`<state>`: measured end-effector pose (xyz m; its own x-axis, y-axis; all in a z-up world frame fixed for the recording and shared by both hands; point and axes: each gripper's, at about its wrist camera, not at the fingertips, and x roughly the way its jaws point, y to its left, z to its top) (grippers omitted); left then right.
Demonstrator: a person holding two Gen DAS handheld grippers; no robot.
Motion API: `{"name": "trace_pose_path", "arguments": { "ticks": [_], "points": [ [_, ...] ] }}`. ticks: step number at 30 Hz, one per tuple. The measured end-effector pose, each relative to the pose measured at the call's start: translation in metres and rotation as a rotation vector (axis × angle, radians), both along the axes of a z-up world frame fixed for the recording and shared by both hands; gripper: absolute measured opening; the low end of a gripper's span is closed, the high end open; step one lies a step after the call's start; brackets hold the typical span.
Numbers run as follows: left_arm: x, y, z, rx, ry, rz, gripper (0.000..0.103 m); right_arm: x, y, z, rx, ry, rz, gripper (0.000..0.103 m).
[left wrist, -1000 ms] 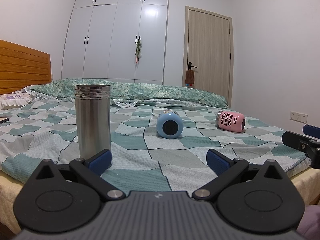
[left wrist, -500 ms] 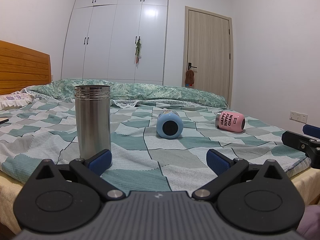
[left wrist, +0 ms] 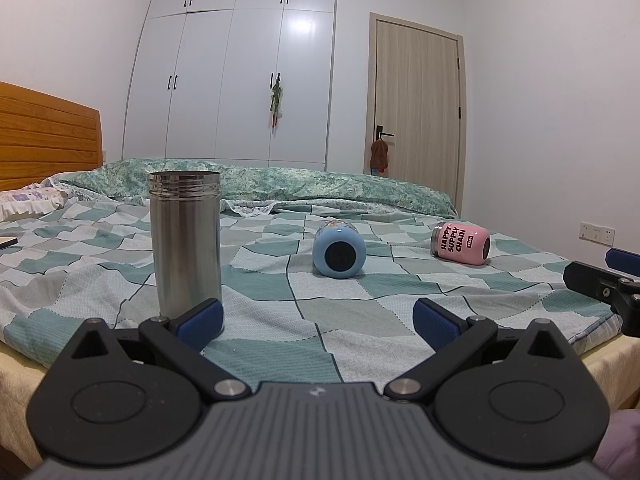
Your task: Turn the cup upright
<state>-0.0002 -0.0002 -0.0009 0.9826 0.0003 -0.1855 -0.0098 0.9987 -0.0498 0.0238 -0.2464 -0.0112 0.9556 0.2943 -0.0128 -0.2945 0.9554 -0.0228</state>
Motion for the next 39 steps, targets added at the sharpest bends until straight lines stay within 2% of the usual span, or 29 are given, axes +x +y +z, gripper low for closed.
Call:
{"name": "trace_pose_path", "arguments": {
  "ticks": [15,22,28,39],
  "points": [
    [0.001,0.000,0.001,0.001,0.000,0.000,0.103,0.003,0.002,0.000,-0.007,0.007,0.000,0.103],
    [0.008,-0.005,0.013,0.022,0.021,-0.064,0.103,0.010,0.005,0.006,-0.030,0.028,0.044,0.103],
    [0.038,-0.011,0.033,0.060,0.036,-0.111,0.103,0.037,0.007,0.019,-0.039,0.033,0.053,0.103],
    [0.140,-0.022,0.085,0.163,0.115,-0.094,0.103,0.121,0.012,0.059,-0.051,0.083,0.055,0.103]
  ]
}}
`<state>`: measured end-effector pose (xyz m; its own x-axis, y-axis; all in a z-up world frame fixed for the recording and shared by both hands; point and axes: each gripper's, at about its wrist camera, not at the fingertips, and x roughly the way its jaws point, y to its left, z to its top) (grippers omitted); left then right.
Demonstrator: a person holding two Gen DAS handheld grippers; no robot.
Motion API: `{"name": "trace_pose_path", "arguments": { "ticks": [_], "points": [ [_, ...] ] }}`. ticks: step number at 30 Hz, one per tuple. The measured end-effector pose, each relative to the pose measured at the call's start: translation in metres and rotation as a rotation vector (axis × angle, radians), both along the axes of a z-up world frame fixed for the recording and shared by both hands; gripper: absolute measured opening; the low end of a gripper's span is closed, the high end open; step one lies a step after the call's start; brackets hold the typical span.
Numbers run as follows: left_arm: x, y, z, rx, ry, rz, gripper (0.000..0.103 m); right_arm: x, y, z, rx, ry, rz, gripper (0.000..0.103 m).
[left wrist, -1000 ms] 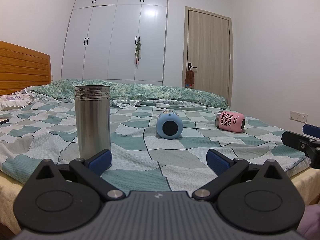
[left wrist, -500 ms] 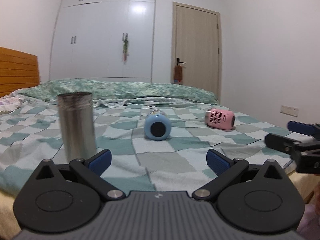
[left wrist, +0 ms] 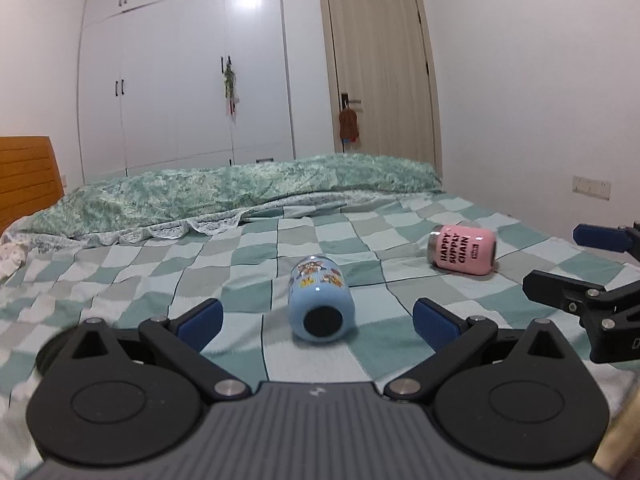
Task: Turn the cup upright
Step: 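Move the left tool to the blue sticker cup and close around it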
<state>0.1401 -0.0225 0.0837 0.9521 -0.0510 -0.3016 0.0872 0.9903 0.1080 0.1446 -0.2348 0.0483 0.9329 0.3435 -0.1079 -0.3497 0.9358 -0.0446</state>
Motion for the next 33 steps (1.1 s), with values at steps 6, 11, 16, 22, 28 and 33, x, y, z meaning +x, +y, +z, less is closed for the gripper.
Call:
{"name": "trace_pose_path", "arguments": {
  "ticks": [6,11,16,22,28,33],
  "points": [
    [0.060,-0.006,0.008,0.007,0.090,0.007,0.103,0.056,0.001,0.013,-0.013,0.056,-0.015,0.103],
    [0.101,-0.008,0.003,0.012,0.131,-0.003,0.103,0.109,-0.001,0.017,-0.010,0.134,-0.023,0.103],
    [0.141,-0.006,-0.005,0.038,0.195,0.003,0.103,0.159,-0.002,0.015,-0.005,0.214,-0.034,0.103],
    [0.179,0.001,-0.012,0.052,0.281,-0.002,0.103,0.201,0.009,0.010,-0.029,0.257,-0.030,0.103],
    [0.218,0.011,-0.024,0.063,0.394,-0.065,0.103,0.231,0.024,-0.002,-0.036,0.298,-0.020,0.103],
    [0.250,0.020,-0.034,0.028,0.475,-0.105,0.103,0.246,0.031,-0.012,-0.058,0.310,-0.031,0.103]
  ]
}}
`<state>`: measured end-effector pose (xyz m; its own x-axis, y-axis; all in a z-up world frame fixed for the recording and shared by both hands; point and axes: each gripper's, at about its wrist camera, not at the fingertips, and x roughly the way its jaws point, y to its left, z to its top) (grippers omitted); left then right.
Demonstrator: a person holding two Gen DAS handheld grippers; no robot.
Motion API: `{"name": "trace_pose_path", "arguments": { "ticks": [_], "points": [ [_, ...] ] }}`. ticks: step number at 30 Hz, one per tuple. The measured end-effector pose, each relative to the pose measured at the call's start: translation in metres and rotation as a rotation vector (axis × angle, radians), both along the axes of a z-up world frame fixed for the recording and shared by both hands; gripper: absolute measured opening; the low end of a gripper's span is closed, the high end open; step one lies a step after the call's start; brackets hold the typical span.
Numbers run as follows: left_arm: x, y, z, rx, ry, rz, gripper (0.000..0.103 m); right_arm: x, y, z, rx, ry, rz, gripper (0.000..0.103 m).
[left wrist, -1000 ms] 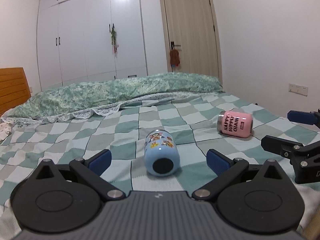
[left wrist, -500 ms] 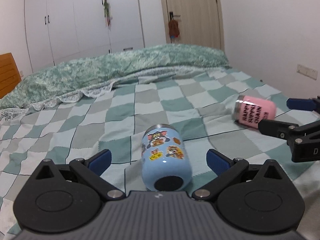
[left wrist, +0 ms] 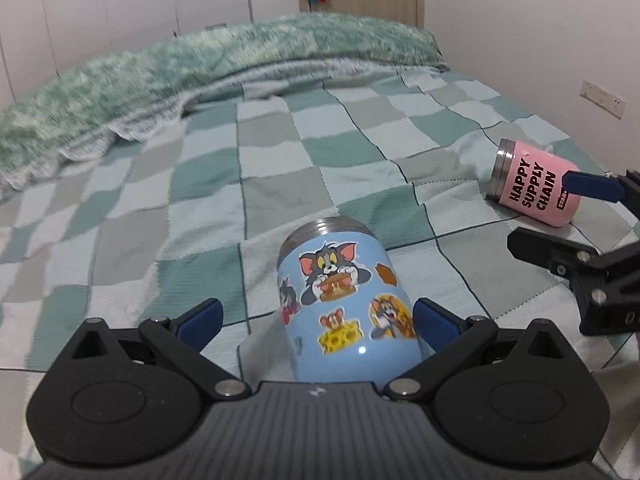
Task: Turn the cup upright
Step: 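Move the left tool to the blue sticker cup and close around it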
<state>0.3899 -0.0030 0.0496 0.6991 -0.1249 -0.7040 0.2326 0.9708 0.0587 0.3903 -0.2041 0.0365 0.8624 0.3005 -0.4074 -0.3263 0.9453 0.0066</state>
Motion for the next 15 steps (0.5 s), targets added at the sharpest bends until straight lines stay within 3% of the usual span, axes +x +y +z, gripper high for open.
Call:
{"name": "trace_pose_path", "arguments": {
  "ticks": [7,15],
  "points": [
    [0.022,0.002,-0.009,-0.075,0.106,-0.022,0.103,0.007,0.002,-0.008,-0.013,0.002,-0.016,0.103],
    [0.043,-0.007,-0.025,-0.079,0.201,0.063,0.103,0.008,0.000,-0.013,-0.024,0.012,-0.009,0.103]
  ]
}}
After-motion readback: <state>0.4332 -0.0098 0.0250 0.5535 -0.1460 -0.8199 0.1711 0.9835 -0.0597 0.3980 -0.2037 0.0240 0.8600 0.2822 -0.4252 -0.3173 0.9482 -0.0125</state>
